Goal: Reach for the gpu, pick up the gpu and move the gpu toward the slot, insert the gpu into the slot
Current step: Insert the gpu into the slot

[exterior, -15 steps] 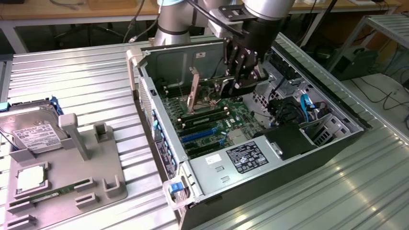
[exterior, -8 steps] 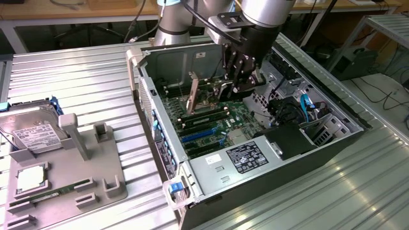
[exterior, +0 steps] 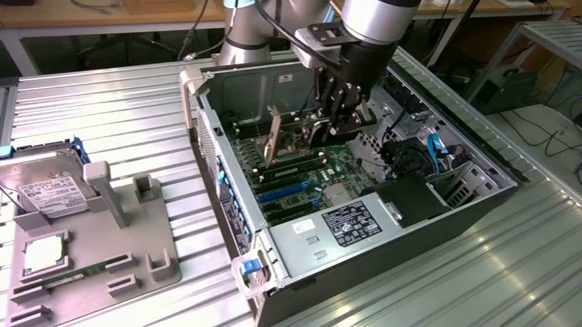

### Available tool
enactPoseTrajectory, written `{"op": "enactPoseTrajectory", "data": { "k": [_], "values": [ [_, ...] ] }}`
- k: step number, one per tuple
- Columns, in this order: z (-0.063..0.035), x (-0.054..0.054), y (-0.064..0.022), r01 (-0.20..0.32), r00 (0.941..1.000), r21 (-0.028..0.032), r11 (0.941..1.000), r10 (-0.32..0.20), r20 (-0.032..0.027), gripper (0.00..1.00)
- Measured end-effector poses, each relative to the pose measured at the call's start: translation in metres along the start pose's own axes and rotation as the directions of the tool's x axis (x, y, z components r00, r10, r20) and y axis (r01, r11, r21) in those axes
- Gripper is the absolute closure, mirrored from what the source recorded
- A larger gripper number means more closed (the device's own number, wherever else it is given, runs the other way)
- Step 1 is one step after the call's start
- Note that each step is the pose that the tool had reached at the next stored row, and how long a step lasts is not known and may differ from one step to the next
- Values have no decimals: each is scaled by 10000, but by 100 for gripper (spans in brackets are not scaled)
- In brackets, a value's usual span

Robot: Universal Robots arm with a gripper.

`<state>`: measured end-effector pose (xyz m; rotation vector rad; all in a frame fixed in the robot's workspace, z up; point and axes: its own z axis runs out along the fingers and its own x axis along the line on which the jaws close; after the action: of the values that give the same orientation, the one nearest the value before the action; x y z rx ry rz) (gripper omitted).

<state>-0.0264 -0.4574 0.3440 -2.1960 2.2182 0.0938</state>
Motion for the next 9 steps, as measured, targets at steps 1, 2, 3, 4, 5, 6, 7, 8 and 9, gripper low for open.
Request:
{"op": "enactPoseTrajectory", "data": {
  "k": [1, 2, 3, 4, 5, 6, 7, 8, 9],
  "values": [
    [6, 1, 8, -1, 10000, -2, 10000, 1, -2, 72],
    [11, 0, 14, -1, 10000, -3, 10000, 1, -12, 72],
    [22, 0, 20, 0, 10000, 0, 10000, 0, -19, 72],
    [32, 0, 20, 0, 10000, 5, 10000, 0, -19, 72],
    [37, 0, 20, 2, 10000, 13, 10000, -2, -20, 72],
    [44, 1, 20, 2, 10000, 32, 10000, -2, -19, 72],
    [52, 1, 20, 3, 10000, 64, 10000, -3, -18, 72],
    [67, 2, 19, 6, 10000, 120, 9999, -6, -18, 72],
    [75, 2, 19, 8, 10000, 143, 9999, -8, -18, 72]
  ]
}}
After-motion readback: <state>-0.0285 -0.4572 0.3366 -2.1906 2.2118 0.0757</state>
